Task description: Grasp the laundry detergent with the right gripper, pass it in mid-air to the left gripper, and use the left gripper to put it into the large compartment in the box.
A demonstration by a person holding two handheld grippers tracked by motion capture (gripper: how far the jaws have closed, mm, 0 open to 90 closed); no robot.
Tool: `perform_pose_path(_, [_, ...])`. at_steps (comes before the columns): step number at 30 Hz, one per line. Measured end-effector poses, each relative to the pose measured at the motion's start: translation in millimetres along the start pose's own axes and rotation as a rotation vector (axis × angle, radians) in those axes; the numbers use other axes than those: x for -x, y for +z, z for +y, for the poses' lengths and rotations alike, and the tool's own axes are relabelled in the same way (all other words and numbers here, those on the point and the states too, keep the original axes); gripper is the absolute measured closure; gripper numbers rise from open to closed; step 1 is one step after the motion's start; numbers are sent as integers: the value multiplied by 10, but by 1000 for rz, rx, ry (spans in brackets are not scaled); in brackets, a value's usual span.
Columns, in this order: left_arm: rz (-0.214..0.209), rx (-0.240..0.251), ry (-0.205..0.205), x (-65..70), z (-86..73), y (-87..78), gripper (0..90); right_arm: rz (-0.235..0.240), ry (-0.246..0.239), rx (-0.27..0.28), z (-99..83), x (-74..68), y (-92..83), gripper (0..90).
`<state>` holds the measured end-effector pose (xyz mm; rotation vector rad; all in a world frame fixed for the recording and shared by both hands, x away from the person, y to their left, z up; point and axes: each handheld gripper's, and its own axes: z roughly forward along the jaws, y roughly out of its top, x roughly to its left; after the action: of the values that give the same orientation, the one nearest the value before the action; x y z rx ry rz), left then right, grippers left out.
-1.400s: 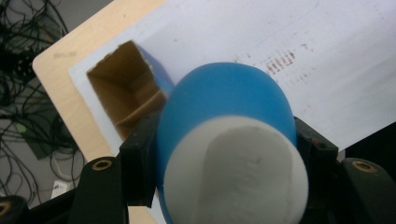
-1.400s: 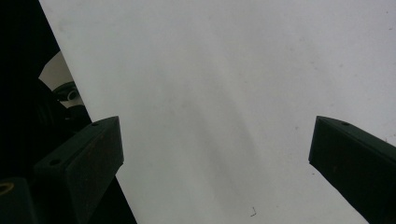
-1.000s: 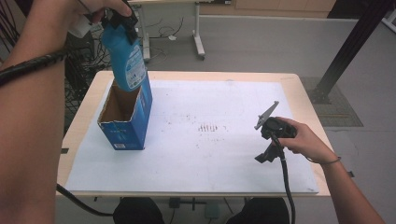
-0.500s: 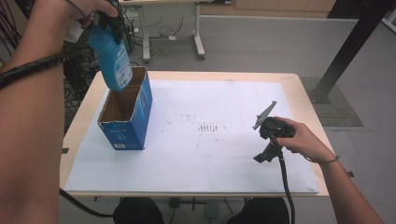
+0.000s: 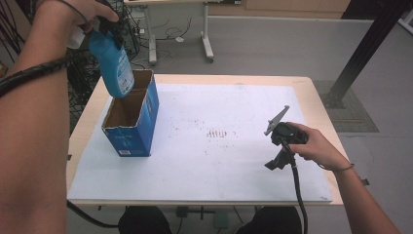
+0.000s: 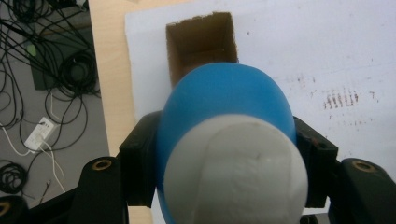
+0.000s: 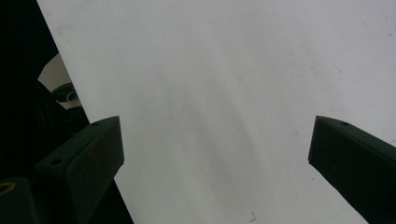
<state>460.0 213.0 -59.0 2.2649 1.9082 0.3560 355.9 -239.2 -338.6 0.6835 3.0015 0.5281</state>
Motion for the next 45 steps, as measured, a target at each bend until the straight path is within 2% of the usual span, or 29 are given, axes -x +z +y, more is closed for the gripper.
perform_pose_path(6, [7,-15,5,7,-29,142,377,3,-1,1,11,-12,10,29])
perform_pose_path(14, [11,-10,-1,-2,-75,344,377,7,-1,2,11,-21,19,30])
perform_pose_path(20, [-4,-30,-5,-20,-114,522,377,7,-3,-3,12,-20,19,30])
perform_pose_path(28, [-5,-52,2,-14,-196,782,377,13,-6,1,10,-18,23,30])
perform_pose_path(34, [-20,-63,-8,-24,-257,988,377,15,-5,2,15,-11,36,30])
perform_pose_path(45, [-37,-85,-30,-29,-342,1270,377,18,-9,0,35,-19,62,31])
